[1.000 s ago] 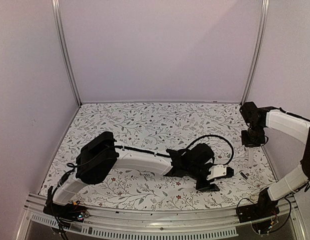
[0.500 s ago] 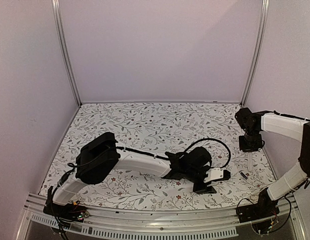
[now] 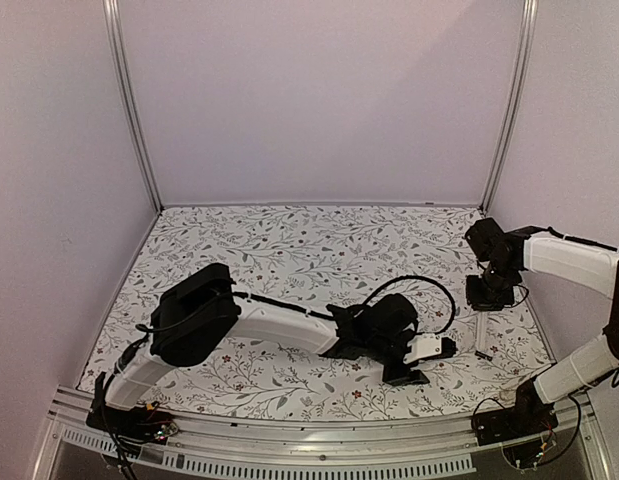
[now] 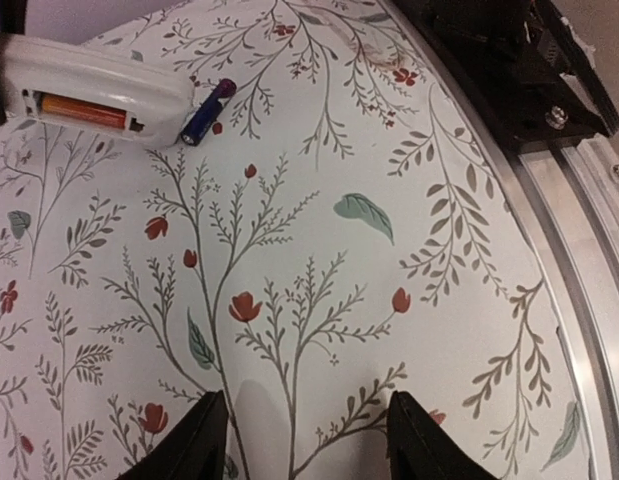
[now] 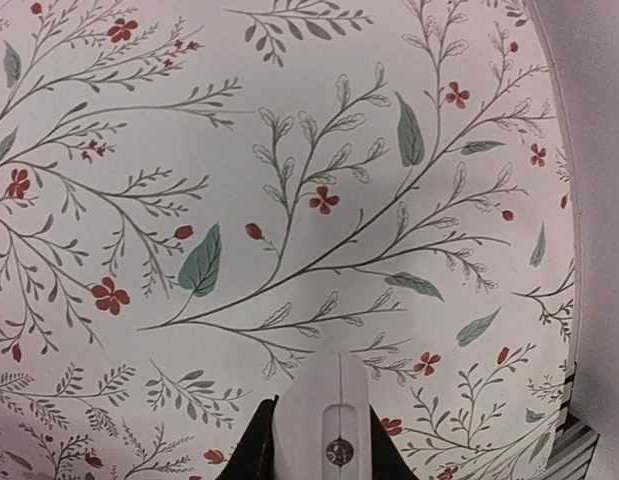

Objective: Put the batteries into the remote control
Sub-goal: Move the right arm with the battery to the corner of the board, then move the battery to the center of the board.

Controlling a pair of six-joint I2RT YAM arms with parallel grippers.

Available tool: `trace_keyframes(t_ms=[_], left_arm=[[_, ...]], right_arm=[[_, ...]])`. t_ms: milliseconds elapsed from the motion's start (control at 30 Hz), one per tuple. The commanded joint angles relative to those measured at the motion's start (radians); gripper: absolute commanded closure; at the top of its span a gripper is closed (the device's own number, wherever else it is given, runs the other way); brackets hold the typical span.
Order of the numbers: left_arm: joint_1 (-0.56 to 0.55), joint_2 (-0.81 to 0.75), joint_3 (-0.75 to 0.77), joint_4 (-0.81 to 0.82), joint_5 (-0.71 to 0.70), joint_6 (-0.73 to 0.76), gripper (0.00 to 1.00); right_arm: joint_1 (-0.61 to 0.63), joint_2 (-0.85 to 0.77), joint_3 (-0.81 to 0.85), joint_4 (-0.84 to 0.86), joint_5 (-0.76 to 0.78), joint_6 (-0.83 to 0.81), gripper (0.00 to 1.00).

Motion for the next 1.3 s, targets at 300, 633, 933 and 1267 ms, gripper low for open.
trace_keyframes(t_ms=[300,633,933,1267], left_arm=[[0.000,-0.010,-0.015,0.113,0.068,0.017,0.43],[-0.045,0.263,0.382,-0.116,0.186,0.029,0.41],[-0.075,0.433,0.589,-0.208,0.189,0.017,0.47],[-0.086,0.508,0.721,-0.365,0.153,0.100,0.72]], right_arm=[[0.028,-0.097,0.058,0.033,-0.165,0.101,1.00],[-0.136,-0.234,0.084,0.017,-0.167,0.065,1.00],[-0.163,-0.248,0.099,0.011,-0.185,0.050,1.00],[-0.184,-0.277,0.091,-0.003,-0.189,0.038,1.00]])
